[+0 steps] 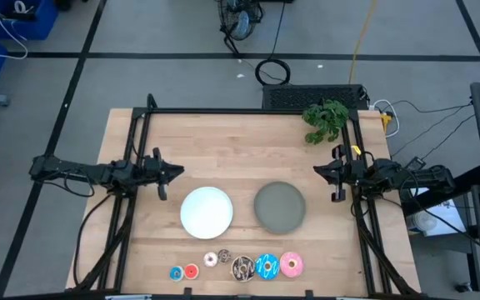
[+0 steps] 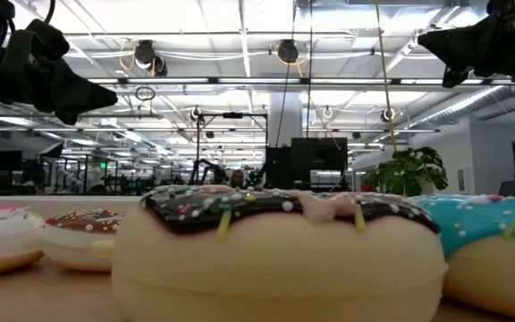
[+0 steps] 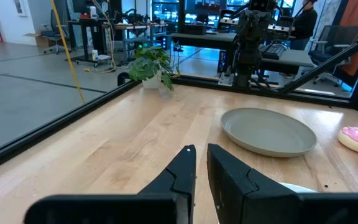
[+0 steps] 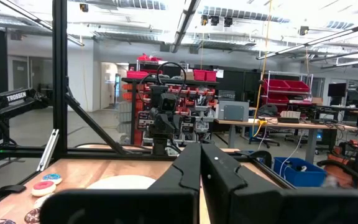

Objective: Pick & Place donuts

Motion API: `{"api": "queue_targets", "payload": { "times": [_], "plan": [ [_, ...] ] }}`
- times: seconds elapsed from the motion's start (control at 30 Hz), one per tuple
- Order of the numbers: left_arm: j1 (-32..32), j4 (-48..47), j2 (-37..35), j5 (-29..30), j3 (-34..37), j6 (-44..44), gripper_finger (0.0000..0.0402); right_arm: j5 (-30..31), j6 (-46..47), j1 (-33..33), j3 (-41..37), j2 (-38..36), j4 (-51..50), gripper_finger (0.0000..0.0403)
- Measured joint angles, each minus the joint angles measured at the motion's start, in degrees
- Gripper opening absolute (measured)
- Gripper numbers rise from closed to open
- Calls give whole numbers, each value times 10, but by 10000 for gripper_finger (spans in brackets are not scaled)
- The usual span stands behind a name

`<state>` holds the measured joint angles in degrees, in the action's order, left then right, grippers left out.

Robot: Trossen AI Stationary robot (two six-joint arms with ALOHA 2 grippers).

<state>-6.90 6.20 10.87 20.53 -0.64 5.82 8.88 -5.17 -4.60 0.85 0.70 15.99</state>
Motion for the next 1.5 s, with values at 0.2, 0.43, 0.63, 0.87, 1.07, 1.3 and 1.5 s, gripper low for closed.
{"api": "queue_targets", "payload": {
  "times": [0.2, 0.43, 0.63, 0.87, 1.07, 1.3, 1.5],
  "plan": [
    [0, 0, 0, 0, 0, 0, 47, 0, 0, 0, 0, 0, 0, 0],
    [0, 0, 0, 0, 0, 0, 47, 0, 0, 0, 0, 0, 0, 0],
    [0, 0, 0, 0, 0, 7, 47, 0, 0, 0, 0, 0, 0, 0],
    [0, 1, 0, 0, 0, 7, 47, 0, 0, 0, 0, 0, 1, 0],
    [0, 1, 0, 0, 0, 36, 47, 0, 0, 0, 0, 0, 1, 0],
    [0, 41, 0, -59, 0, 26, 47, 3, -8, 0, 0, 0, 1, 0],
    [-13, 6, 22, -106, -72, -36, 47, 3, -53, 0, 0, 0, -4, 0]
  ]
}}
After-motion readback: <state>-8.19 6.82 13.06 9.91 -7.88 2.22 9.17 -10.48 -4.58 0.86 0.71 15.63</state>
